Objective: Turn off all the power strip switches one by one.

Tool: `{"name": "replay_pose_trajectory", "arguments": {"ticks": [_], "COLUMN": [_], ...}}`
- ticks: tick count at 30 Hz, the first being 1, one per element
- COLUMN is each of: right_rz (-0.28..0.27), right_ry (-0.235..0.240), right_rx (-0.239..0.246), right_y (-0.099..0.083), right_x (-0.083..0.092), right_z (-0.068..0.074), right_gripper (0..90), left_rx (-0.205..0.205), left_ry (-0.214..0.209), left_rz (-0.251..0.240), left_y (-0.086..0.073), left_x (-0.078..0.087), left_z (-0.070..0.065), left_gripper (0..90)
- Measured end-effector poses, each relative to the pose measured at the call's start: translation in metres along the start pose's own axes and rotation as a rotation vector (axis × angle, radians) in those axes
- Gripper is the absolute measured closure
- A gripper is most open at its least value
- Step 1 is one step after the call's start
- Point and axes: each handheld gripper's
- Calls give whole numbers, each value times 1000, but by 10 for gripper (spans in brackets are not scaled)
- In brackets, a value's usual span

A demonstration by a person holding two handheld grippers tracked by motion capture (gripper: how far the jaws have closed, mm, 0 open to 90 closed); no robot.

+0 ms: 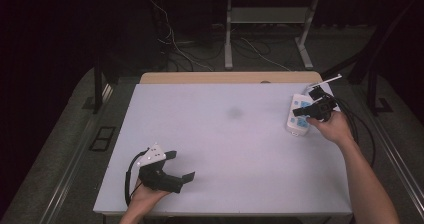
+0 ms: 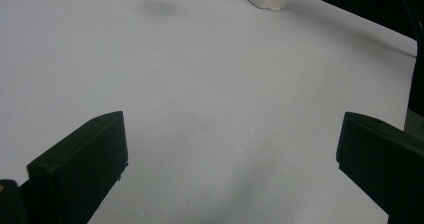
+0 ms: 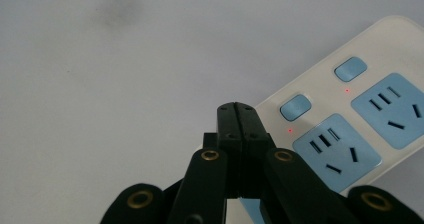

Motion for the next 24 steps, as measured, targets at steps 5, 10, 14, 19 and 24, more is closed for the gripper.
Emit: {"name": "replay_pose_trajectory", "arguments": {"ticks": [5,10,14,19,24], "right_rz": [2,5,-5,5,1], "right_ry": [-11,-8,-7,-38,-52], "right_rx": [-6,-19,-4,39,49], "right_y": [-7,-11,-12,-13,-14], "right_x": [-9,-16,-17,-18,-18], "right_z": [-2,-6,-4,3,5], "right_gripper": [900,900,899,899,900], "left_rx": [0,0,0,-3,-5], "left_ry": [0,0,-1,-8,-7], "left_rz": [1,2,2,-3,-2], "left_y": [0,0,0,0,0], "left_x": [0,0,-1,-1,-1], "left_z": [0,0,0,0,-1], "left_gripper": [0,0,0,0,0]}}
Point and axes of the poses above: each handheld gripper's, and its own axes: x roughly backward along the jaws, y roughly out of its top, z roughly to its left, and after that the axes turned 7 degrees about -x, right-handed
